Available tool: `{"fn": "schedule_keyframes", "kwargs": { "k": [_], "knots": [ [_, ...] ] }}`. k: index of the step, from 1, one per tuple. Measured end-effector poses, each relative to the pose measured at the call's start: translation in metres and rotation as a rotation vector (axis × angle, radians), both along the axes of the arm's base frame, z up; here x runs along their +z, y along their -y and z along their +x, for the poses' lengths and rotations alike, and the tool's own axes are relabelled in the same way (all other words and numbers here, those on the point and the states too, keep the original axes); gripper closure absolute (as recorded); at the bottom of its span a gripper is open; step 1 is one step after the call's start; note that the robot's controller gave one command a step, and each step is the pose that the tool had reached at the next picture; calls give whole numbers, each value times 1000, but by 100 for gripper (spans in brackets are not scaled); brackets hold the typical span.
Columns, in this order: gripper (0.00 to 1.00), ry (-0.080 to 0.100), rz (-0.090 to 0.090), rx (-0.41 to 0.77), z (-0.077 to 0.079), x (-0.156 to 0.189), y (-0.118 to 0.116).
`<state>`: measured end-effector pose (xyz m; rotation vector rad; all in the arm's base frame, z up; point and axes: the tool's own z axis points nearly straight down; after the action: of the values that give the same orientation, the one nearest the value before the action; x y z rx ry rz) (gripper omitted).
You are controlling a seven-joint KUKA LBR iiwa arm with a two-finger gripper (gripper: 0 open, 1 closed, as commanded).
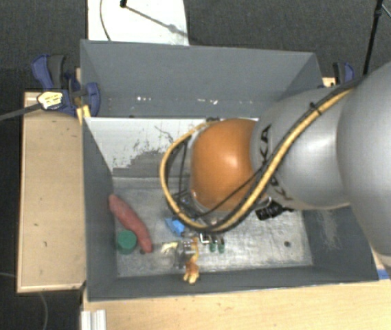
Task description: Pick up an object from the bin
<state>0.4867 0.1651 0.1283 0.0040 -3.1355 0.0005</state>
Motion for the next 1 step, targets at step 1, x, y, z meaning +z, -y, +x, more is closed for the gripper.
{"fn": "schedule_keyframes", "kwargs": {
  "k": [1],
  "knots": [
    [0,8,2,-5,2,4,1]
  ]
}}
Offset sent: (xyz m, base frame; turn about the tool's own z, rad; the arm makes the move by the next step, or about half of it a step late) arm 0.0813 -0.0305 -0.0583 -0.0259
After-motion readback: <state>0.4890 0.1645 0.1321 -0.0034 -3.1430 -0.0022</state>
